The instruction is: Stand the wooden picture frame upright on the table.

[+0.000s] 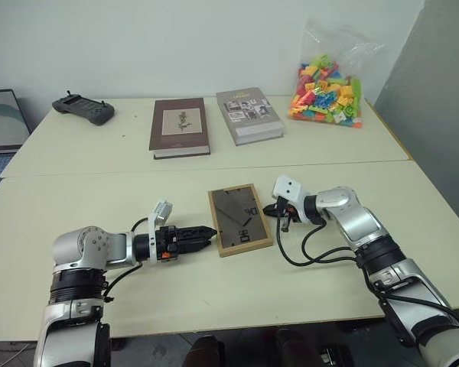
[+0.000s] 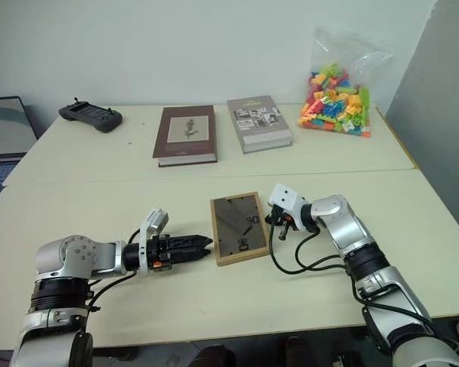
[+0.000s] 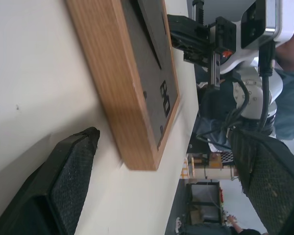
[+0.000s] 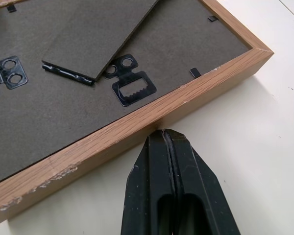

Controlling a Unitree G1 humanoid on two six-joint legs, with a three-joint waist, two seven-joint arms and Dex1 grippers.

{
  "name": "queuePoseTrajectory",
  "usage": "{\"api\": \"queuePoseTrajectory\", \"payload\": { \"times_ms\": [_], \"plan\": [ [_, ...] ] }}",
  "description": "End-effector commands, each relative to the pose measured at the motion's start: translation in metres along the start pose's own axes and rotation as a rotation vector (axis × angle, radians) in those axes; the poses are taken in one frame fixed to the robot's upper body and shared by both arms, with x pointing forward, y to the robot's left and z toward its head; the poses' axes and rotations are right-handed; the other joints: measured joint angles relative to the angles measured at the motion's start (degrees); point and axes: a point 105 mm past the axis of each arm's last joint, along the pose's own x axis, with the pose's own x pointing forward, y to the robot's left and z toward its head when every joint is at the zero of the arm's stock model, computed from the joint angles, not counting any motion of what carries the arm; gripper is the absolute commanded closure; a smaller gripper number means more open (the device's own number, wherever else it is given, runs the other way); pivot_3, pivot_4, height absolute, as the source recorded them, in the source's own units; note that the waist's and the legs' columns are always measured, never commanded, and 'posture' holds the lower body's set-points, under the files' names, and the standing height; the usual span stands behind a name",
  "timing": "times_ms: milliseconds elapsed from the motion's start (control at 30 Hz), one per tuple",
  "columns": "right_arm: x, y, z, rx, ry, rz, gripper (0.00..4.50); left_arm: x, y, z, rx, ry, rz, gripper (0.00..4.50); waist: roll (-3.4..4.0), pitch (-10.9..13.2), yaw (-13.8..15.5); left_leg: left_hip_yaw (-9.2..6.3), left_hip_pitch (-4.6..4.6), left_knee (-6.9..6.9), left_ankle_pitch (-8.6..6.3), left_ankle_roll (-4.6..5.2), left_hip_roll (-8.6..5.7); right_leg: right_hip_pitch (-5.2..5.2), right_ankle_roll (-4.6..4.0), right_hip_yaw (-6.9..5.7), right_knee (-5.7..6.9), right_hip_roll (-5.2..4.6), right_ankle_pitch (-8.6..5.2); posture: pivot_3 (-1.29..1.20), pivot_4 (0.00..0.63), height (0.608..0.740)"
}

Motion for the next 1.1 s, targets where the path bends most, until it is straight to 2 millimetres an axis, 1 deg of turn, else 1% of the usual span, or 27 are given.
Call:
{"api": "queuePoseTrajectory", "payload": {
  "times_ms": [33,167,300,367,433,467,567,600,700,733,800,900,967,1033,1067,1100],
  "plan": [
    [0.004,0.006,0.025,-0.032,-0.070,0.006,4.50,0.011,0.028,-0.016,-0.072,0.042,0.106,0.01,0.19,-0.15,0.20,0.00,0.06,0.00,0.00,0.00,-0.02,0.06,0.00,0.00,0.00,-0.02,0.00,0.00,0.150,0.740],
    [0.007,0.013,0.032,0.008,-0.099,0.020,4.50,0.021,0.016,-0.018,-0.037,0.068,0.046,0.01,0.27,-0.27,0.50,-0.01,0.23,-0.02,-0.01,0.01,-0.07,0.25,0.01,-0.03,0.00,-0.08,0.00,0.00,0.150,0.740],
    [0.006,0.012,0.030,0.027,-0.097,0.008,4.50,0.023,0.005,-0.017,-0.008,0.080,0.000,0.01,0.27,-0.28,0.99,-0.01,0.21,-0.01,-0.01,0.01,-0.12,0.25,0.01,-0.02,-0.01,-0.12,0.00,0.00,0.150,0.740],
    [0.006,0.014,0.029,0.036,-0.098,0.009,4.50,0.023,0.005,-0.017,0.004,0.075,0.008,0.01,0.27,-0.28,1.01,-0.01,0.20,0.00,-0.01,0.01,-0.12,0.25,0.01,-0.02,-0.02,-0.13,0.00,0.00,0.150,0.740],
    [0.006,0.015,0.028,0.040,-0.097,0.009,4.50,0.021,0.007,-0.016,0.012,0.056,0.016,0.38,0.28,-0.28,0.97,-0.01,0.20,-0.01,-0.01,0.01,-0.12,0.24,0.01,-0.01,-0.03,-0.13,0.00,0.00,0.150,0.740],
    [0.006,0.016,0.027,0.042,-0.095,0.008,4.50,0.020,0.009,-0.015,0.011,0.046,0.024,0.47,0.27,-0.28,0.91,-0.01,0.20,-0.01,-0.01,0.01,-0.12,0.23,0.01,-0.01,-0.03,-0.13,0.00,0.00,0.150,0.740],
    [0.005,0.015,0.024,0.047,-0.089,0.003,4.50,0.016,0.011,-0.010,0.021,0.023,0.040,1.15,0.27,-0.28,0.84,-0.01,0.19,-0.02,-0.01,0.01,-0.11,0.21,0.01,-0.01,-0.04,-0.12,0.00,0.00,0.150,0.740],
    [0.004,0.015,0.023,0.051,-0.090,0.000,4.50,0.016,0.013,-0.010,0.049,0.024,0.056,1.31,0.27,-0.28,0.82,-0.01,0.19,-0.02,-0.01,0.01,-0.11,0.21,0.01,-0.01,-0.04,-0.12,0.00,0.00,0.150,0.740],
    [0.004,0.015,0.023,0.056,-0.092,-0.004,4.50,0.016,0.017,-0.009,0.101,0.026,0.089,2.06,0.27,-0.28,0.75,-0.02,0.19,-0.04,-0.01,0.01,-0.11,0.21,0.01,-0.01,-0.05,-0.11,0.00,0.00,0.150,0.740],
    [0.004,0.015,0.023,0.060,-0.094,-0.007,4.50,0.018,0.017,-0.007,0.113,0.019,0.091,2.32,0.27,-0.28,0.76,-0.02,0.19,-0.04,-0.01,0.01,-0.11,0.21,0.01,-0.01,-0.06,-0.11,0.00,0.00,0.150,0.740],
    [0.001,0.012,0.023,0.062,-0.095,-0.014,4.50,0.021,0.013,0.002,0.133,-0.013,0.090,2.64,0.26,-0.27,0.86,-0.02,0.18,-0.05,-0.01,0.01,-0.11,0.20,0.01,-0.02,-0.07,-0.11,0.00,0.00,0.150,0.740],
    [-0.010,0.003,0.022,0.078,-0.099,-0.040,4.50,0.022,0.008,0.014,0.165,-0.050,0.094,2.97,0.24,-0.26,1.14,-0.03,0.15,-0.03,-0.01,0.02,-0.12,0.21,0.01,-0.04,-0.07,-0.12,0.00,0.00,0.150,0.740],
    [-0.024,-0.011,0.026,0.103,-0.118,-0.084,4.50,0.022,0.010,0.017,0.213,-0.048,0.130,3.10,0.23,-0.26,1.12,-0.03,0.15,-0.03,-0.02,0.02,-0.11,0.21,0.01,-0.04,-0.07,-0.11,0.00,0.00,0.150,0.740],
    [-0.038,-0.024,0.036,0.158,-0.161,-0.120,4.50,0.021,0.001,0.024,0.259,-0.069,0.118,3.16,0.23,-0.26,1.10,-0.02,0.15,-0.04,-0.01,0.02,-0.11,0.21,0.01,-0.03,-0.07,-0.11,0.00,0.00,0.150,0.740],
    [-0.046,-0.029,0.045,0.199,-0.196,-0.124,4.50,0.020,-0.007,0.029,0.284,-0.088,0.095,3.16,0.22,-0.26,1.06,-0.02,0.15,-0.03,-0.01,0.02,-0.11,0.21,0.01,-0.03,-0.07,-0.11,0.00,0.00,0.150,0.740],
    [-0.055,-0.032,0.056,0.222,-0.233,-0.110,4.32,0.019,-0.017,0.035,0.298,-0.117,0.063,3.16,0.20,-0.22,0.98,-0.02,0.15,-0.03,-0.01,0.02,-0.11,0.21,0.01,-0.02,-0.07,-0.11,0.00,0.00,0.150,0.740]
  ]
}}
